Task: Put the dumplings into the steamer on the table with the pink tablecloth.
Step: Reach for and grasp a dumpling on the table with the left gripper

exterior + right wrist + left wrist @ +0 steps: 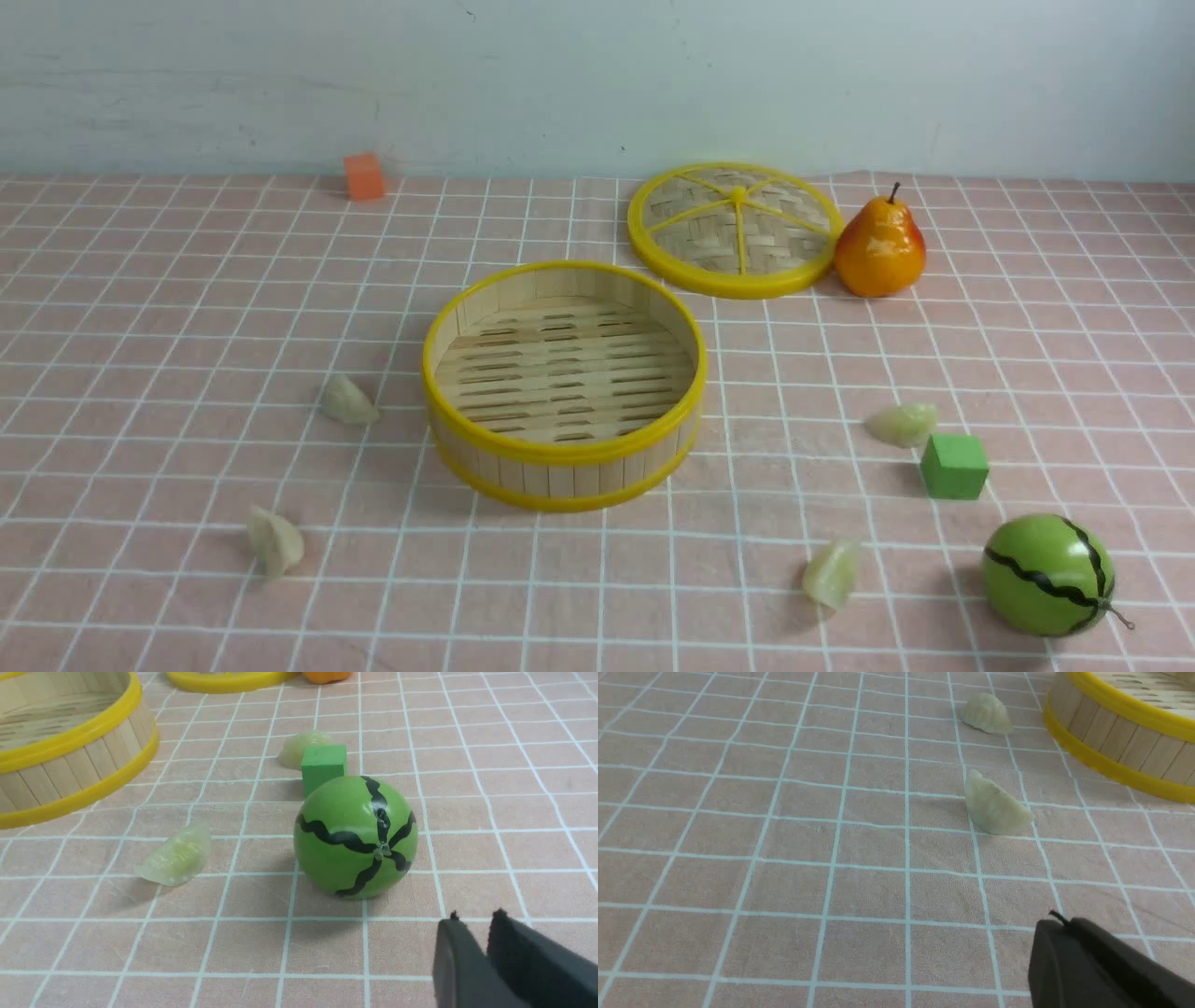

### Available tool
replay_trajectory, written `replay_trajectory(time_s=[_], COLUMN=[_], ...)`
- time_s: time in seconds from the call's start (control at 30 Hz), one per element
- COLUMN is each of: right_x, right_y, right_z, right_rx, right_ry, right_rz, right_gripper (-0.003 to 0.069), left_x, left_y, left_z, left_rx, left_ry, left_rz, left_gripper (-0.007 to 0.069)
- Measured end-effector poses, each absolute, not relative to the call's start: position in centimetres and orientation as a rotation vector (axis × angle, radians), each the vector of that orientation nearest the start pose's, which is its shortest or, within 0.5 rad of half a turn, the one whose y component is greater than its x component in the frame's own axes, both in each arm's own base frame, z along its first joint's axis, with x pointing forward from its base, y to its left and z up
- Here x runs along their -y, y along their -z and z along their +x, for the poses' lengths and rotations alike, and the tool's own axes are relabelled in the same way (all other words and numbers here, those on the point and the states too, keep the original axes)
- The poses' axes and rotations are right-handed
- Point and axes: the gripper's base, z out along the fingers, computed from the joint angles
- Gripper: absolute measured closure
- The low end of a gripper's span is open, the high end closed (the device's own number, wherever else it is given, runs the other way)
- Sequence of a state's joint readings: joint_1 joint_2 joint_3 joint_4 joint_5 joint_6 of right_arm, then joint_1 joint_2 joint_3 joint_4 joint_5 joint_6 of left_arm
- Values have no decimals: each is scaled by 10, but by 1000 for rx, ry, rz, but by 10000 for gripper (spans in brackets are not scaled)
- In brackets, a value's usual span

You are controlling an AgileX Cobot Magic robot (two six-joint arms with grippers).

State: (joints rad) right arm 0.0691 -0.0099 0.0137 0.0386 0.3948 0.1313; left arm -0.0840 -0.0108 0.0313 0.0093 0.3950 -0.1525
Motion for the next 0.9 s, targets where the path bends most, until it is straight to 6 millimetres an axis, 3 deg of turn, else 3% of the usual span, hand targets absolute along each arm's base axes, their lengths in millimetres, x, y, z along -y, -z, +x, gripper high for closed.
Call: replay_trajectory(time_s=[0.9], right_x=[-5], right_y=[-174], right_z=[52], right_rx=[-1884], right_ry=[-176], right_rz=[82], right_gripper=[525], left_x=[4], left_y=[-168], left_z=[52], left_rx=[-1901], left_ry=[152], left_rz=[-60], left_gripper=[635])
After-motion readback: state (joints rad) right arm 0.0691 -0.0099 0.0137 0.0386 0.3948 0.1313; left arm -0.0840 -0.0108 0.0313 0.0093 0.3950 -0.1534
